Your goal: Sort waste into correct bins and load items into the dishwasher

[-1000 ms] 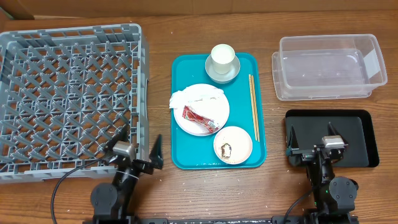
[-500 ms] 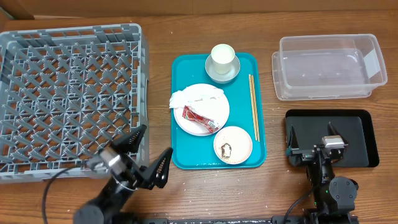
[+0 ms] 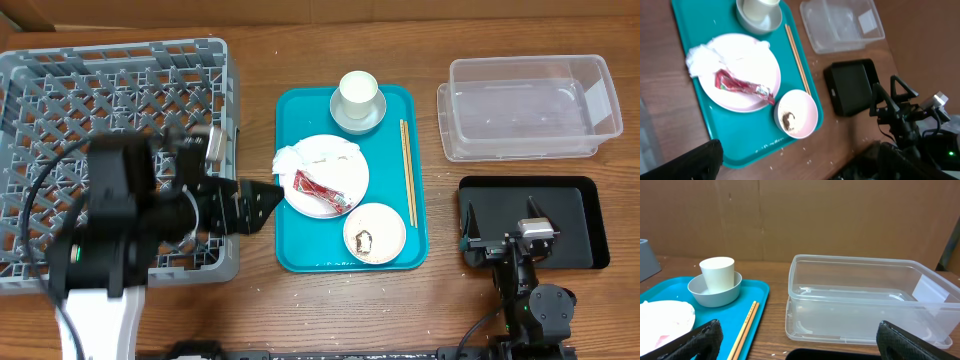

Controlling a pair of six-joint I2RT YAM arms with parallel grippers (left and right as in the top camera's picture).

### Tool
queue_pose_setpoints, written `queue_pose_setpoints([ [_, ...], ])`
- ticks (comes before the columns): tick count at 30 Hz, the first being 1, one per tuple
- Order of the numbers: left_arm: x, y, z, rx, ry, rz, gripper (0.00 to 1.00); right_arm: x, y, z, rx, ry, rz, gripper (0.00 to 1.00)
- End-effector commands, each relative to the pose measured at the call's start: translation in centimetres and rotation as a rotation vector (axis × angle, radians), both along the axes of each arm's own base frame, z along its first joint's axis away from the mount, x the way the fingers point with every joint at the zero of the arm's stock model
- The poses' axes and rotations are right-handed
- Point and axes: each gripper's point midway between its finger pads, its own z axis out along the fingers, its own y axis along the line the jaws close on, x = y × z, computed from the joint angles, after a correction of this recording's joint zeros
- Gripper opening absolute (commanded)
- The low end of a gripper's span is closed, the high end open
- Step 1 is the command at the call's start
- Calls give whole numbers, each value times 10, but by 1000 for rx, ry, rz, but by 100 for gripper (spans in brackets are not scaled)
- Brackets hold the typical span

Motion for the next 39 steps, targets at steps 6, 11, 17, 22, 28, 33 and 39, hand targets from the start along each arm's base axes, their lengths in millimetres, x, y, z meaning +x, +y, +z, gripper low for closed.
queue_pose_setpoints([
  [6,23,-14,-37,29,171,-57,100,0,1,-1,0,-5,2,100],
  [11,30,4,-65,296,238,156,100,0,0,-1,0,-5,1,100],
  [17,36,1,-67,419,175,220,100,0,0,-1,0,-5,1,100],
  [22,44,-3,-61,386,145,237,100,0,0,-1,0,-5,1,100],
  [28,55,34,-61,499,121,410,100,0,0,-1,0,-5,1,100],
  [33,52,99,-60,517,201,766,100,0,0,-1,0,-5,1,100],
  [39,38,160,-61,408,311,976,100,0,0,-1,-1,-5,-1,100],
])
